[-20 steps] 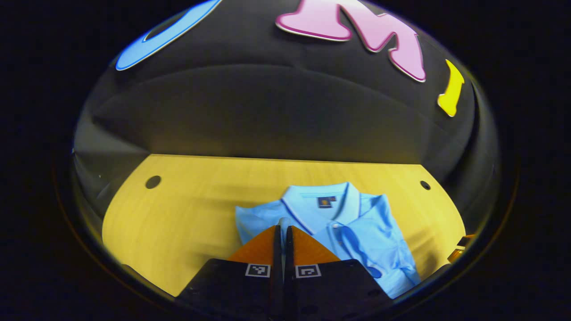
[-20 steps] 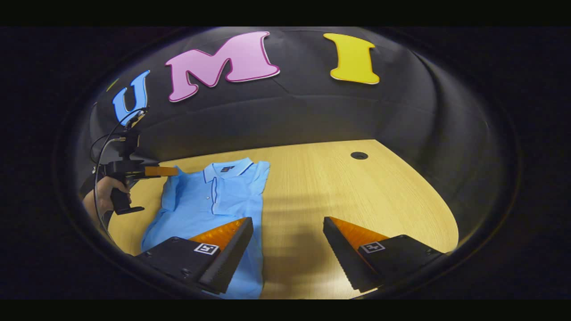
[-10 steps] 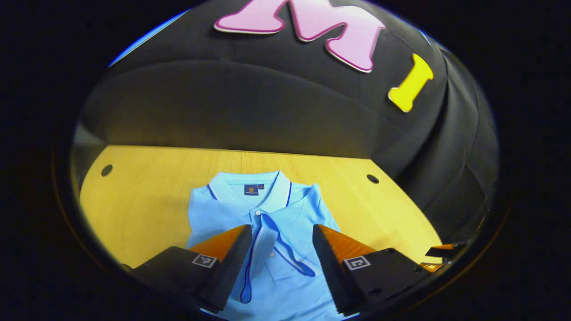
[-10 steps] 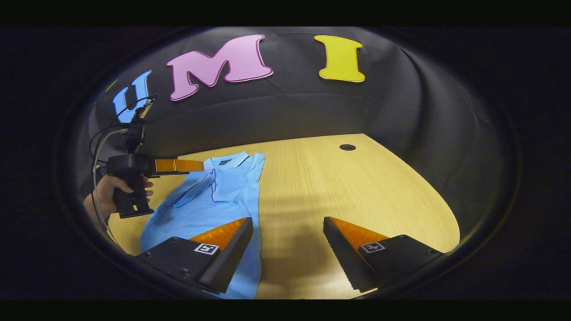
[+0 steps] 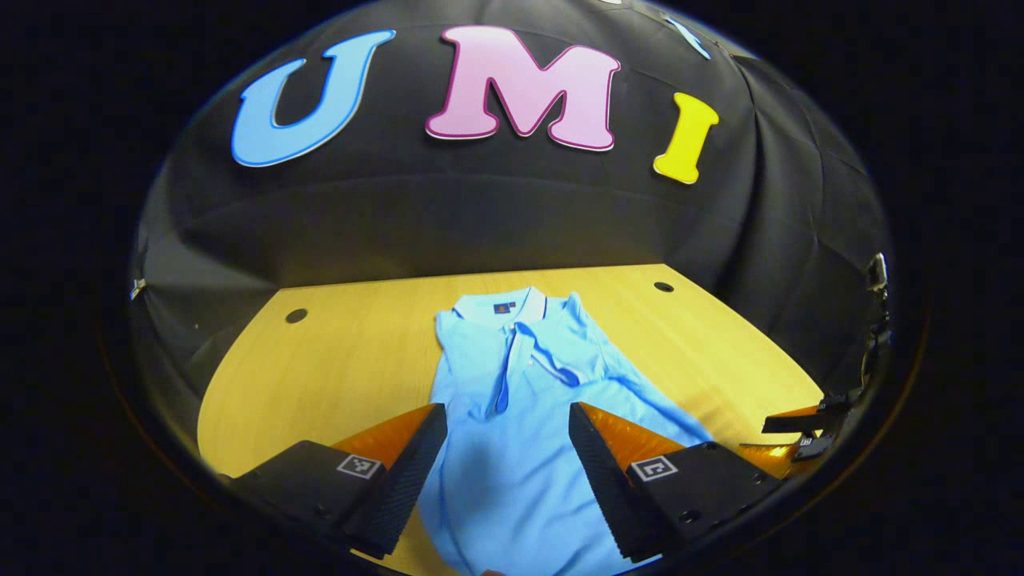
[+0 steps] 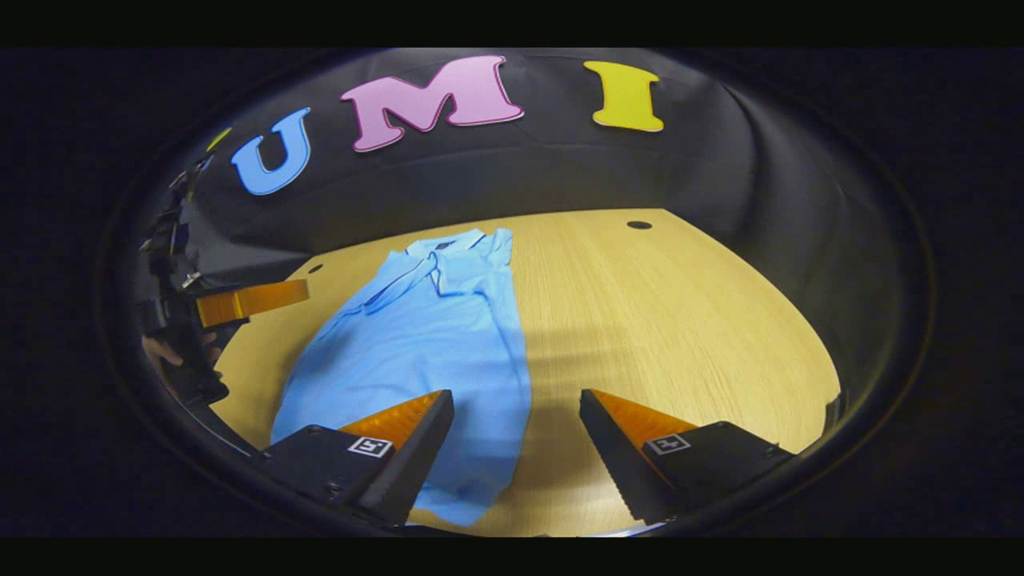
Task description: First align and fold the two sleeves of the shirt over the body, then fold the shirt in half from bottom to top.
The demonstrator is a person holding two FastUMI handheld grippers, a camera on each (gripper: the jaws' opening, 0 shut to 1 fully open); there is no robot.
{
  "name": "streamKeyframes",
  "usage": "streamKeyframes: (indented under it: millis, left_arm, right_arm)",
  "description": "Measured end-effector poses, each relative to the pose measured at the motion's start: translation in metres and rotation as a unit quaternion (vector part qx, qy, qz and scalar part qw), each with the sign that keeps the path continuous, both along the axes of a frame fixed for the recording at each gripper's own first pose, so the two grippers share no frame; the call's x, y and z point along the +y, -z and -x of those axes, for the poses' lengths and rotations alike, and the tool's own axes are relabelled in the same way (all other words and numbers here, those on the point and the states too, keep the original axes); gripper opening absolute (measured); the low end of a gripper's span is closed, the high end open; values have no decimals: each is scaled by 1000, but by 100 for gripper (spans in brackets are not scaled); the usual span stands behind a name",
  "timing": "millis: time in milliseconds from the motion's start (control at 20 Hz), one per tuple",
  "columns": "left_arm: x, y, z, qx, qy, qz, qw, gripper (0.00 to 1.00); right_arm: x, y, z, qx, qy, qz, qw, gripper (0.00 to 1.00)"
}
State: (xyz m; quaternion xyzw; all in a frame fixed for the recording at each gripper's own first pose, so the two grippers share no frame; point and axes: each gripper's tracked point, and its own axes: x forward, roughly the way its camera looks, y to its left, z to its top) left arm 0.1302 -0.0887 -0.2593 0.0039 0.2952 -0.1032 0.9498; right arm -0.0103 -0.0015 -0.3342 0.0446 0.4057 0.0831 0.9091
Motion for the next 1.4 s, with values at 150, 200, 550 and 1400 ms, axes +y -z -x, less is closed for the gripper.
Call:
streamKeyframes:
  millis: [150, 200, 550, 1400]
  left_arm:
    - [22, 11, 58, 21, -17, 6, 1000, 98]
    - [27, 20, 74, 31, -25, 7, 999, 98]
    - [37, 79, 175, 101, -19, -28, 994, 98]
    - [4, 121, 197, 146, 11, -51, 988, 48]
  right_arm:
    - [6, 3, 32, 13, -5, 4, 1000, 99]
    - [7, 3, 39, 16, -5, 4, 1000, 98]
    - [21, 19, 82, 37, -12, 7, 999, 99]
    - [42, 48, 99, 59, -41, 37, 997, 44]
